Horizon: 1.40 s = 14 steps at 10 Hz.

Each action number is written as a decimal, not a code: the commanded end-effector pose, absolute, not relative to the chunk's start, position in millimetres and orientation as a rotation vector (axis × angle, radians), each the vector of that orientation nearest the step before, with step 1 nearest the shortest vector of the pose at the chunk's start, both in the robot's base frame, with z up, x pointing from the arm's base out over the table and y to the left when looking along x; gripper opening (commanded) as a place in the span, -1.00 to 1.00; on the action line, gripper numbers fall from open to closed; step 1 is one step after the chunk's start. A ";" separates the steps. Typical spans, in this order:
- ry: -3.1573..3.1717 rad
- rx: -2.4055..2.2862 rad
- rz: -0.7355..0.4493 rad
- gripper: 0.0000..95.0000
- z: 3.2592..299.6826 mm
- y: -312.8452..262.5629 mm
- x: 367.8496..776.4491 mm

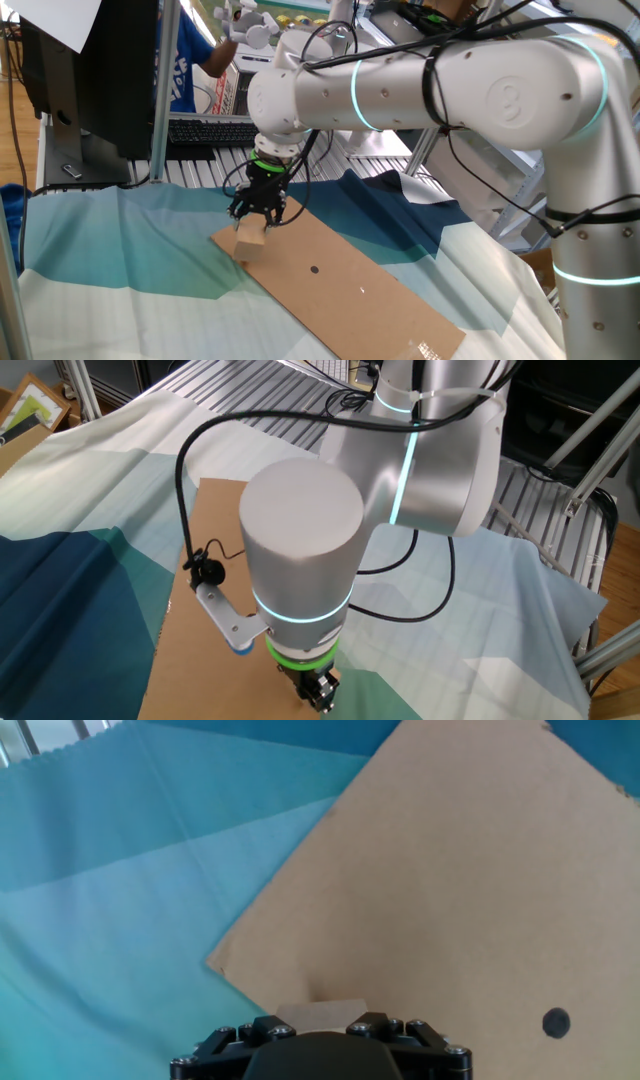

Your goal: Grab the block and place it at the designated location

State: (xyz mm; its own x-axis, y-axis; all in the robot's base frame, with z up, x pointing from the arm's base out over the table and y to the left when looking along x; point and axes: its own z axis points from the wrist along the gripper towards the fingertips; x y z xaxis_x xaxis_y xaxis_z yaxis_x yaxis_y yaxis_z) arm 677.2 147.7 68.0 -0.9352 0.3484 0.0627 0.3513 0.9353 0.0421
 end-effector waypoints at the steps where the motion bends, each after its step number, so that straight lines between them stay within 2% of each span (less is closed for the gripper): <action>1: -3.033 -0.532 -0.075 -1.00 68.2 148.1 679.6; 6: -3.036 -0.467 -0.048 -1.00 77.5 132.4 681.2; 10: -3.066 -0.372 -0.060 -1.00 67.5 106.0 664.6; 14: -3.090 -0.307 -0.038 -1.00 72.2 90.1 661.5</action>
